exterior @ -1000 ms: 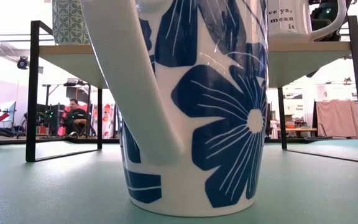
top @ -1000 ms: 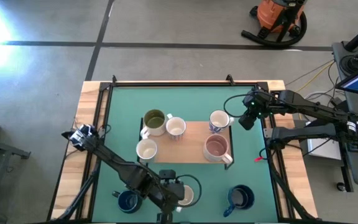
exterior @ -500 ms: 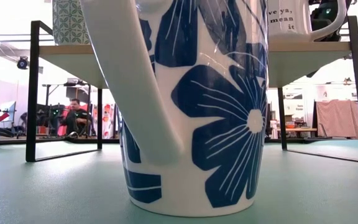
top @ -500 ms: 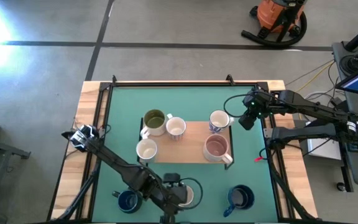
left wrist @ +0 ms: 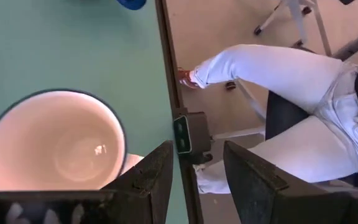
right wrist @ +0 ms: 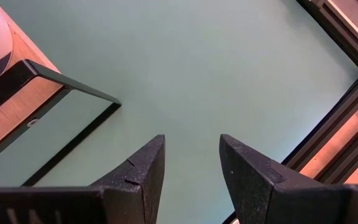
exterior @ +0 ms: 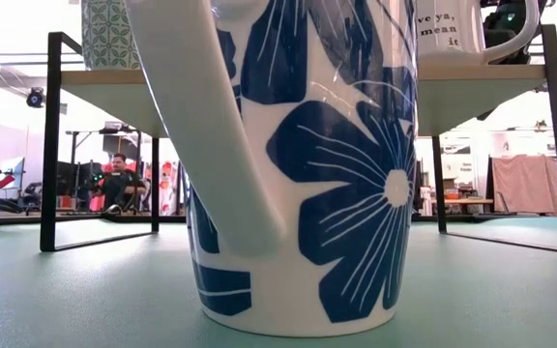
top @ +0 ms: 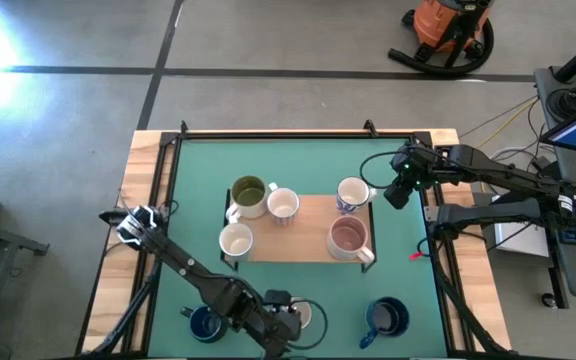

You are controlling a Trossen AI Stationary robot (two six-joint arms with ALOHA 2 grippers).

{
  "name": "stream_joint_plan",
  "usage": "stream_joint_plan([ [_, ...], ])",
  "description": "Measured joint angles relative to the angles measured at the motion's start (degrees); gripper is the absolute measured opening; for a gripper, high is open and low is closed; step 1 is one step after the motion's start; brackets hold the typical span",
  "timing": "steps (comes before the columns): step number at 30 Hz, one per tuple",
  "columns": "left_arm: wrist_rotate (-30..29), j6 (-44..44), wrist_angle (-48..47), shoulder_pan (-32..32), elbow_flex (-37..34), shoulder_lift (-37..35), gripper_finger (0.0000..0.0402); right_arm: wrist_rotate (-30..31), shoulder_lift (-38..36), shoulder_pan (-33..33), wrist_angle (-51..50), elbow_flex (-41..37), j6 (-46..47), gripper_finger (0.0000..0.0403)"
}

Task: Place coffee mugs
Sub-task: Put the blue patterned mug on the shelf

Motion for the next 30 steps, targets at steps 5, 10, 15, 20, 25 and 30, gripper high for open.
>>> stream_joint_plan([
  [5,1.77,2.12,0.14,-0.72,-0.14,0.09,0.0125,-0.01,-0.01,0.00,0.00,0.00,0.00,0.0141],
  [10,1.84,4.42,-1.35,-0.80,-0.17,1.38,0.0125,-0.01,-0.01,0.00,0.00,0.01,0.00,0.0141],
  [15,0.88,4.70,-1.76,-0.60,-0.17,2.14,0.0125,-0.01,0.00,0.01,0.02,0.00,0.00,0.0141],
  [20,-2.13,4.51,-2.89,-0.56,-0.17,2.33,0.0125,-0.01,0.01,0.01,0.00,0.00,0.00,0.0141],
  [25,-5.18,4.59,-4.42,-0.56,-0.17,2.36,0.0125,-0.01,0.00,0.01,0.00,0.00,0.00,0.0141],
  [30,-6.33,5.51,-5.92,-0.52,-0.24,2.36,0.0125,-0.01,-0.01,0.00,0.00,0.01,0.00,0.0141],
])
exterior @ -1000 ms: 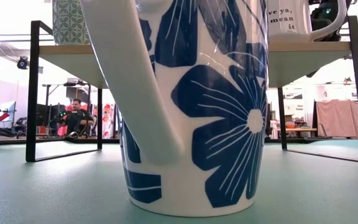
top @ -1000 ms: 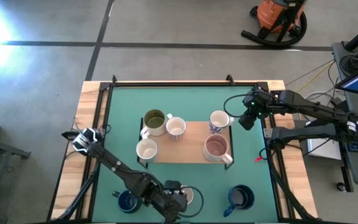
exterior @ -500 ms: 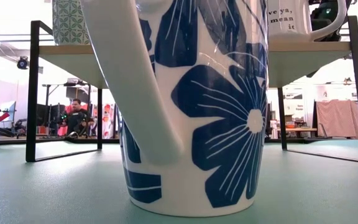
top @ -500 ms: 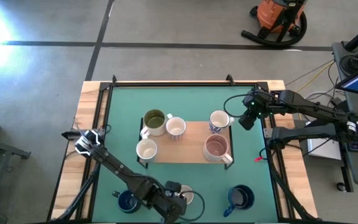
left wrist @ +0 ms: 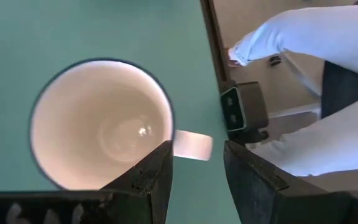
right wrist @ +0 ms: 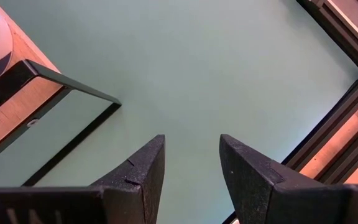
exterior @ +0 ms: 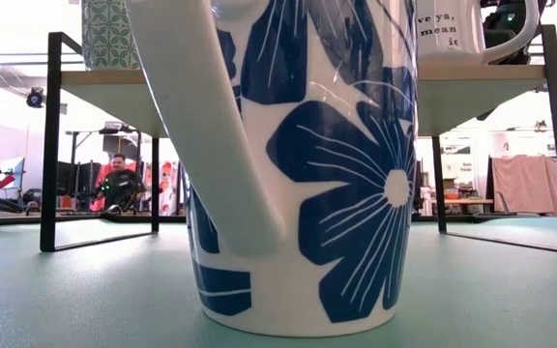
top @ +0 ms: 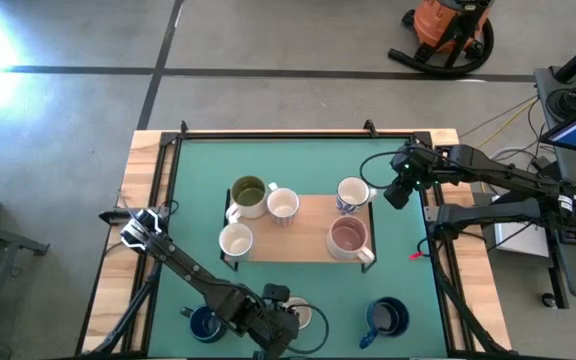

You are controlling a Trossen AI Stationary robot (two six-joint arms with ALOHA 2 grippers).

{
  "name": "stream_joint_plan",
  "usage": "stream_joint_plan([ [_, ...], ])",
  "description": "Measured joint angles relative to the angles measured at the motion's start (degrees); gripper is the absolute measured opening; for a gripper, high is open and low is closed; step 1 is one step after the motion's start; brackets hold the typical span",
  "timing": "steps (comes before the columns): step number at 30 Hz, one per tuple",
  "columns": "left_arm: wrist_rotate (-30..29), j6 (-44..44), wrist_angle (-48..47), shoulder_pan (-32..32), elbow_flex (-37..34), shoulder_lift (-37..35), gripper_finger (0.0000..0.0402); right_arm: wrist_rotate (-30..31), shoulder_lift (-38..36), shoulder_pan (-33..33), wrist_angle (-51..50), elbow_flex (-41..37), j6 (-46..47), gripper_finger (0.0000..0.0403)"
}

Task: Place coffee mugs
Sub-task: Put the blue patterned mug on the shelf

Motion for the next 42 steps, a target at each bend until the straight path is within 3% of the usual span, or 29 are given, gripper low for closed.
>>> stream_joint_plan([
  [17,-1.43,3.88,-5.43,-0.11,0.10,0.63,0.0125,0.00,0.02,0.01,0.00,-0.01,0.00,0.0141],
  [42,-3.40,24.47,-5.89,0.33,0.74,2.49,0.0125,0.00,0.02,0.00,0.00,0.00,0.00,0.0141],
])
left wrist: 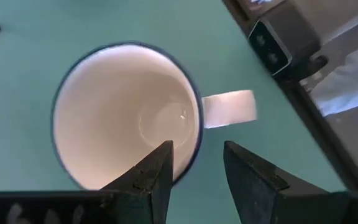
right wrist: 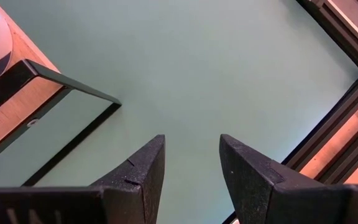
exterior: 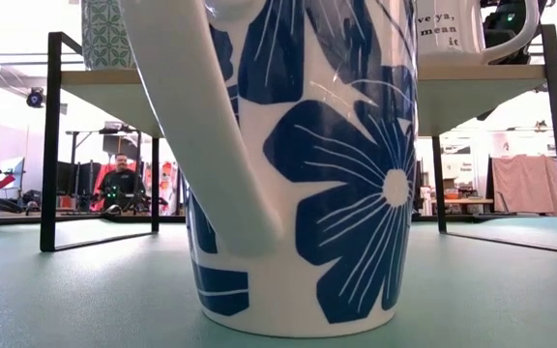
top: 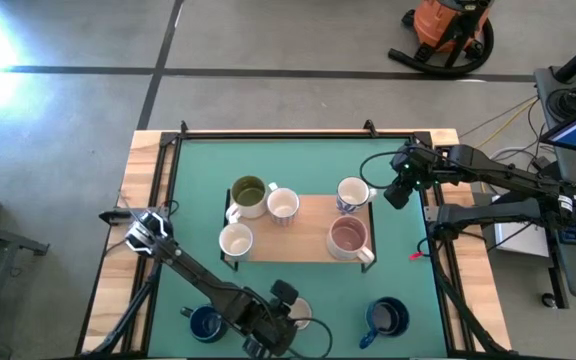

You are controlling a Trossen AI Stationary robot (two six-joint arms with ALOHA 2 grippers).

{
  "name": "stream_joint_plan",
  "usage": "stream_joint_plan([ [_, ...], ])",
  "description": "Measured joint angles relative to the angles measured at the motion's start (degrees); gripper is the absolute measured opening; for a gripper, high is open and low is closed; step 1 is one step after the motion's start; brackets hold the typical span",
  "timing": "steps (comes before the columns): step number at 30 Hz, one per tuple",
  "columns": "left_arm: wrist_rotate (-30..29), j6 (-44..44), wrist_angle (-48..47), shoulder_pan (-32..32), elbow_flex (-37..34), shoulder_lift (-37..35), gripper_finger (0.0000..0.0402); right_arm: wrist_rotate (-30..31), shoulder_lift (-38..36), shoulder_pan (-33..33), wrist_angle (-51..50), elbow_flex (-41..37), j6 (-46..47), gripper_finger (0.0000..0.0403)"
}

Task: Place coffee mugs
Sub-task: Put the blue patterned mug on the shelf

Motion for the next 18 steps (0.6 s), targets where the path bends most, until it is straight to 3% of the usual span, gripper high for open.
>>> stream_joint_plan([
  [7,-2.03,1.49,-0.03,0.55,0.01,1.04,0.0116,0.00,0.00,-0.01,0.01,-0.02,0.00,0.0141],
  [14,-2.48,1.46,-0.40,0.54,1.95,1.14,0.0021,0.00,0.00,0.00,0.00,0.01,0.00,0.0141],
  [18,-2.50,1.27,-3.43,0.59,5.28,1.25,0.0013,0.00,0.00,0.00,0.01,0.00,0.00,0.0141],
])
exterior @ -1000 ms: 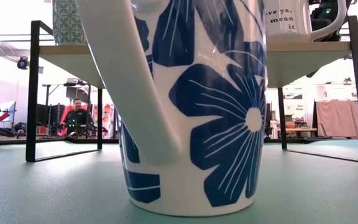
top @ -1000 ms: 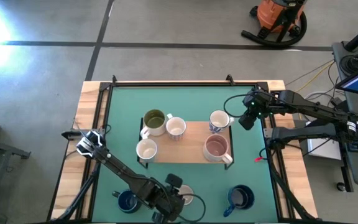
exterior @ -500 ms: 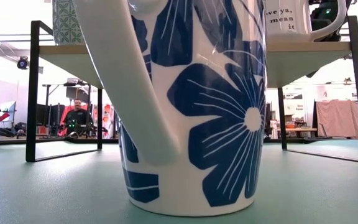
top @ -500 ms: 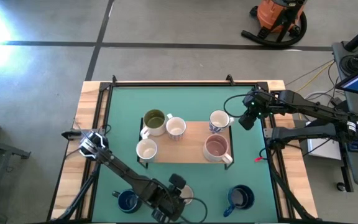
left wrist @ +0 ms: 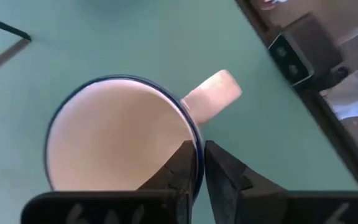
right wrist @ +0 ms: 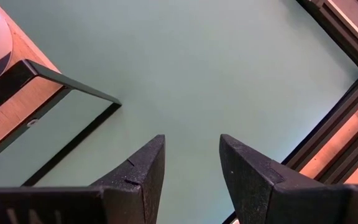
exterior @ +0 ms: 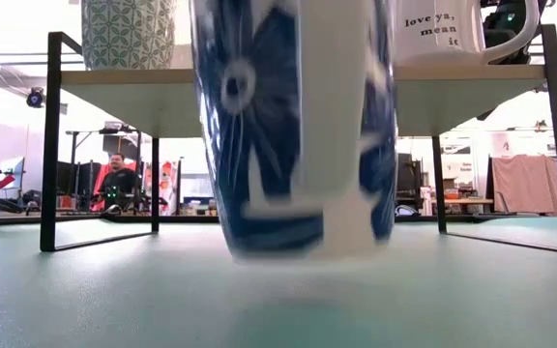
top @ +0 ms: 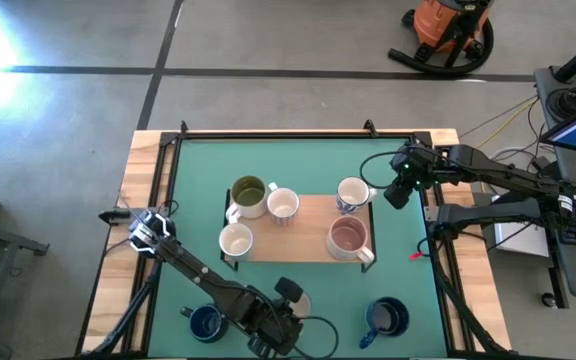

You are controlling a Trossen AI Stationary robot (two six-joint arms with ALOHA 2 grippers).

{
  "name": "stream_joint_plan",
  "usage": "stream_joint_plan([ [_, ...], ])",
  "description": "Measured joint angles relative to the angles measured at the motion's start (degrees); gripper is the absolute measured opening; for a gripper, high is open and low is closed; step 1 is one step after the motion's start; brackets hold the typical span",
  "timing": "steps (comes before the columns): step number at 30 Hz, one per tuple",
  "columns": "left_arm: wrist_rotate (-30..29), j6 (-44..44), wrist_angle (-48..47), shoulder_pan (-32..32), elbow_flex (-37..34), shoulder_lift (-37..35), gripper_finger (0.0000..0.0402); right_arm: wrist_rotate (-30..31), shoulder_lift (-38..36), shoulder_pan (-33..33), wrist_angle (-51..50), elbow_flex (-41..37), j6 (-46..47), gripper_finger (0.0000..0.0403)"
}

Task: Place coffee mugs
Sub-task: Put the blue patterned mug on the shelf

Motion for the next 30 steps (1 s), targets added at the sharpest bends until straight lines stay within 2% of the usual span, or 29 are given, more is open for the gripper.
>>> stream_joint_plan([
  [10,-0.07,2.10,-17.22,0.58,18.51,-0.02,0.0005,0.00,0.00,0.01,0.00,0.01,0.00,0.0141],
  [15,-0.23,4.50,-24.23,1.43,24.73,-0.03,0.0003,0.00,0.01,-0.01,-0.01,-0.01,0.00,0.0141],
  [22,-5.06,6.31,-29.35,3.42,24.75,-1.61,0.0002,0.00,-0.01,0.01,0.00,-0.01,0.00,0.0141],
  [30,-4.91,6.06,-34.21,6.03,24.82,-2.49,0.0002,0.00,-0.01,0.00,0.01,-0.01,0.00,0.0141],
])
